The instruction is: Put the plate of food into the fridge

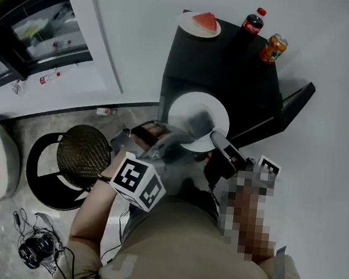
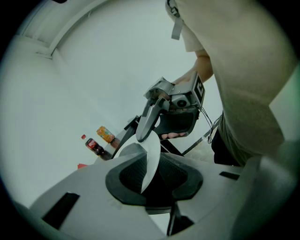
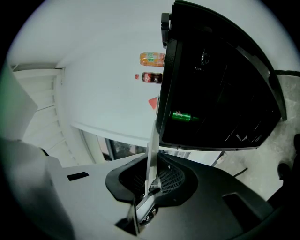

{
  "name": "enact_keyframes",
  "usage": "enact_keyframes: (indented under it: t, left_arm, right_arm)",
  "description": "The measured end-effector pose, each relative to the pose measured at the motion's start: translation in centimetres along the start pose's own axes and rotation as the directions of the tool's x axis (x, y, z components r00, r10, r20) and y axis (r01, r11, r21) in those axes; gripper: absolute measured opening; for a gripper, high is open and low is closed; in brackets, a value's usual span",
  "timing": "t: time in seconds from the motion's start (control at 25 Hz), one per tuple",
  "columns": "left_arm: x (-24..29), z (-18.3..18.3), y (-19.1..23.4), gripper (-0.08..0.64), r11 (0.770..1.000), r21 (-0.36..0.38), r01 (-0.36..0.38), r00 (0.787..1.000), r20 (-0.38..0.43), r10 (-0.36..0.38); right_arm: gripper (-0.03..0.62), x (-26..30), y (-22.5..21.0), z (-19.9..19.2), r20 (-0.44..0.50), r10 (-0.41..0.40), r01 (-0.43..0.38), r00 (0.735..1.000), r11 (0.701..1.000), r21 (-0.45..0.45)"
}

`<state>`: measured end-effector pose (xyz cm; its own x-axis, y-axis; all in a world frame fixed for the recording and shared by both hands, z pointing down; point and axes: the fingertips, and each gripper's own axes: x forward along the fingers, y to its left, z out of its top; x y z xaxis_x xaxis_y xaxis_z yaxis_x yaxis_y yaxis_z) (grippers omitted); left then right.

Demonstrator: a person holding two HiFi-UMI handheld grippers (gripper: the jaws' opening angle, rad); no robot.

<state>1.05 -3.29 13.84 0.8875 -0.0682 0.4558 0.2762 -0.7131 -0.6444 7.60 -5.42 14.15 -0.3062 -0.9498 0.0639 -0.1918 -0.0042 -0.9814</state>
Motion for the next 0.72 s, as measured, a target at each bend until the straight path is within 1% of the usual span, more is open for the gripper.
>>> enact_keyframes:
  t: [0.32, 0.72]
  left_arm:
    - [0.7, 0.2, -0.5, 0.083, 1.000, -0.022, 0.004, 1.000, -0.021, -0.005]
    - [2.4, 2.3, -2.2, 0.086, 0.998, -0.051, 0.025, 0.999, -0.046, -0.027]
  right_arm:
    - [0.055, -0.5, -0.5, 0.3, -0.005, 0.006, -0.005, 1.000, 1.000, 0.018]
    - [0.052, -3.4, -1.7, 1.1, -0.015, -0.006, 0.006, 1.000, 0.998, 0.056]
